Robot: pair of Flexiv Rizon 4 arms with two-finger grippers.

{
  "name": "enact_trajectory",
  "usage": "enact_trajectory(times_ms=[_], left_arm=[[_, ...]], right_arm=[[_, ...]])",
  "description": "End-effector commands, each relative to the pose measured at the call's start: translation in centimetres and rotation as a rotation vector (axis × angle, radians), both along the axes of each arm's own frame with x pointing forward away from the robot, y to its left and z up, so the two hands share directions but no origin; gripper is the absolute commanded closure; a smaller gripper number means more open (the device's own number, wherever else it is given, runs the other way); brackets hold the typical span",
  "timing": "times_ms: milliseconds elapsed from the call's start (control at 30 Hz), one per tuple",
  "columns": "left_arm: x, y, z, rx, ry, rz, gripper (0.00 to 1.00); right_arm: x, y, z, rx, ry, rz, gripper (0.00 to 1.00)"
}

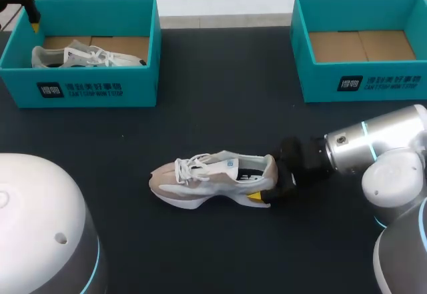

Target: Take the shoe out of the shoebox, open the shoe tongue, remove and reinsert the insole, then place the shoe into the shoebox

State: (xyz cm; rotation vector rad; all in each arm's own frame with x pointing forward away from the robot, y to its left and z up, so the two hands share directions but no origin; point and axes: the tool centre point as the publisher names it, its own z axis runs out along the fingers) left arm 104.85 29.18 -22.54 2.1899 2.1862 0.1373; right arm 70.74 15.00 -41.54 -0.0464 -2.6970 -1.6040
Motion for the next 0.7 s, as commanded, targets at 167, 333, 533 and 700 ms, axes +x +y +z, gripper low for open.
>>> enact_trajectory(times_ms=[167,333,533,700], left_arm=[[-0.2,0.0,0.0,0.001,-0.003,0.0,0.0],[0.0,-1.3,-0.1,0.066,0.012,0.235,0.0],[1.6,-3.0,1.0,0.089,0.005,0.952,0.0],[1.5,-4.0,1.6,0.02,-0.002,1.278,0.0]], right_arm=[[0.2,0.3,-0.3,-0.006,0.001,-0.001,1.0],[0.2,0.3,-0.3,-0.006,0.001,-0.001,1.0],[0.2,0.3,-0.3,-0.006,0.001,-0.001,1.0],[0.2,0.3,-0.3,-0.006,0.001,-0.001,1.0]])
